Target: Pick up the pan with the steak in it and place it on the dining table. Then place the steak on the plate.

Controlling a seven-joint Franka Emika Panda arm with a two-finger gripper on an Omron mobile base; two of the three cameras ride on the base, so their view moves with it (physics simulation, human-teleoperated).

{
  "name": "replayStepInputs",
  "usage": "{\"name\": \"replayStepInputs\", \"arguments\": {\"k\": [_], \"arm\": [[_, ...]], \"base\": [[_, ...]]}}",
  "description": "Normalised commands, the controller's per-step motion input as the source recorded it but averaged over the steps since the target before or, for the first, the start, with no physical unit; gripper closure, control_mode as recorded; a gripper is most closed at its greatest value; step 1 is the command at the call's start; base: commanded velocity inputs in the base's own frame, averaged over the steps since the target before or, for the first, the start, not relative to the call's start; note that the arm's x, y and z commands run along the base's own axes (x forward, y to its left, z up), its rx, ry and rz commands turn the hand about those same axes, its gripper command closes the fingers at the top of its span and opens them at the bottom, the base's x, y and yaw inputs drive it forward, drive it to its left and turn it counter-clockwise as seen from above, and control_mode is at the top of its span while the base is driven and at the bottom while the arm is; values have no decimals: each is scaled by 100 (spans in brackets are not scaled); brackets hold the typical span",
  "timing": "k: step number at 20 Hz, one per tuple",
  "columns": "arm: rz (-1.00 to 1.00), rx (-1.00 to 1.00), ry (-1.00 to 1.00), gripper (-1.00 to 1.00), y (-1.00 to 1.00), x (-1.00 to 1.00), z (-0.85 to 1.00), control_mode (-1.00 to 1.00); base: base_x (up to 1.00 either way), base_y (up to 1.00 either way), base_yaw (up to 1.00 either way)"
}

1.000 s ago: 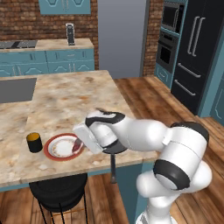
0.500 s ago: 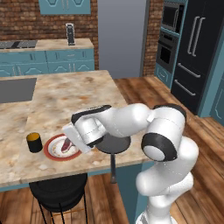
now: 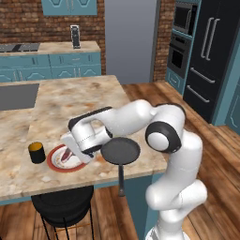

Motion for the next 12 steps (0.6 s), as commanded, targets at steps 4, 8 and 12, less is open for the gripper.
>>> {"name": "replayStepInputs", "arguments": {"k": [4, 8, 12], "arm": [[0, 0, -2, 100, 0, 11, -14, -100], [0, 0, 0, 100, 0, 8, -2, -100], [0, 0, 0, -100, 2, 3, 0, -100]], "base": [[0, 0, 0], [0, 0, 0], [0, 0, 0]]}}
